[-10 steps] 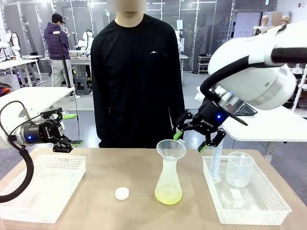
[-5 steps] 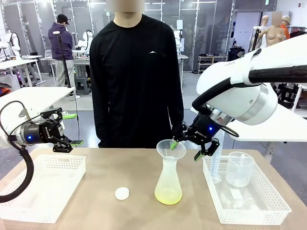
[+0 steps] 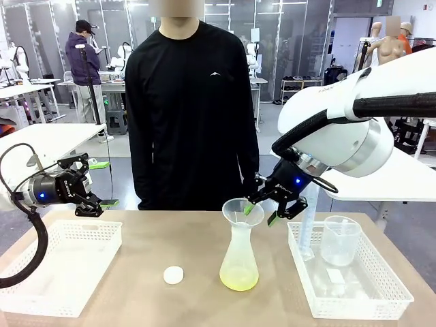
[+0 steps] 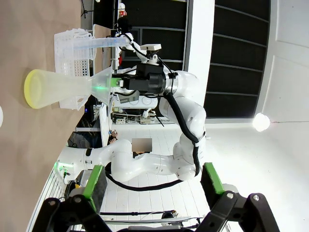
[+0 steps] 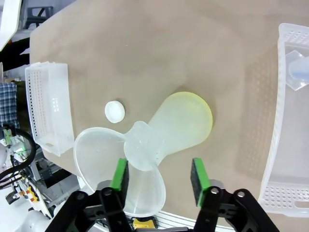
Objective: Prepare the solutions needed for the experiment.
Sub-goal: Once the solution is in the Big flask , pick up the Plastic Funnel and place it back into the right Organizing basket.
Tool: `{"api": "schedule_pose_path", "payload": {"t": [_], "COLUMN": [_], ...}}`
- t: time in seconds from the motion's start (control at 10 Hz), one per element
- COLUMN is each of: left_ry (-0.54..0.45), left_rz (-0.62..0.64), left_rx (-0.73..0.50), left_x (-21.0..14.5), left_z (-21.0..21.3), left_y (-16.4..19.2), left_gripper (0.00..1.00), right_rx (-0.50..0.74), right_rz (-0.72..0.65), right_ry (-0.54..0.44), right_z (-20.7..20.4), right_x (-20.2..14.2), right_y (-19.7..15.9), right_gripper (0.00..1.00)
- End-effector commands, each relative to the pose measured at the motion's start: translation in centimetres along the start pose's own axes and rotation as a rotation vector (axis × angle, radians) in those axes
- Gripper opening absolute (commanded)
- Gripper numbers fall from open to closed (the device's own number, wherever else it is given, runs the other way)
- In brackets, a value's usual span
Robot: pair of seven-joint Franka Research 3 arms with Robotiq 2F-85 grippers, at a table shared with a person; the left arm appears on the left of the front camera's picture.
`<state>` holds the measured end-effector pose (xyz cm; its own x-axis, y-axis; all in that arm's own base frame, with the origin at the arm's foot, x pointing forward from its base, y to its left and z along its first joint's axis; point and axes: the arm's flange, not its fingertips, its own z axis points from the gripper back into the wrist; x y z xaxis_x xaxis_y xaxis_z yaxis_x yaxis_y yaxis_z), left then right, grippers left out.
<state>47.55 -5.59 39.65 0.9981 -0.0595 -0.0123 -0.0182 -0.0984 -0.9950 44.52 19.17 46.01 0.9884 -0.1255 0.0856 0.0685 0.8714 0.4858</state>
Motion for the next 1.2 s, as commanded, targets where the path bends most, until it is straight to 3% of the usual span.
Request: {"api": "schedule_pose_path", "payload": {"t": [0.0, 0.1, 0.2, 0.3, 0.4, 0.5, 1.1], "left_ry": [0.000, 0.000, 0.000, 0.000, 0.000, 0.000, 0.000], "left_rz": [-0.009, -0.009, -0.009, -0.009, -0.009, -0.009, -0.009], "left_rx": [-0.001, -0.001, -0.001, -0.001, -0.001, -0.001, -0.001], "left_x": [-0.1, -0.1, -0.1, -0.1, -0.1, -0.1, -0.1], "left_z": [0.0, 0.0, 0.0, 0.0, 0.0, 0.0, 0.0], "left_y": [-0.2, -0.2, -0.2, -0.2, -0.2, -0.2, -0.2], "left_gripper": [1.00, 1.00, 1.00, 1.00, 1.00, 1.00, 1.00], "right_rx": [-0.002, 0.002, -0.002, -0.002, -0.003, -0.003, -0.002], "right_rz": [-0.022, -0.025, -0.027, -0.028, -0.029, -0.032, -0.009], "right_ry": [0.002, 0.009, 0.014, 0.017, 0.018, 0.021, 0.008], "right_z": [0.2, 0.1, 0.1, 0.0, 0.0, 0.1, 2.0], "right_x": [-0.2, -0.2, -0.1, -0.1, -0.1, -0.1, -0.7], "right_y": [0.7, 0.7, 0.7, 0.7, 0.8, 0.7, 1.3], "right_gripper": [0.44, 0.26, 0.26, 0.08, 0.07, 0.00, 0.00]}}
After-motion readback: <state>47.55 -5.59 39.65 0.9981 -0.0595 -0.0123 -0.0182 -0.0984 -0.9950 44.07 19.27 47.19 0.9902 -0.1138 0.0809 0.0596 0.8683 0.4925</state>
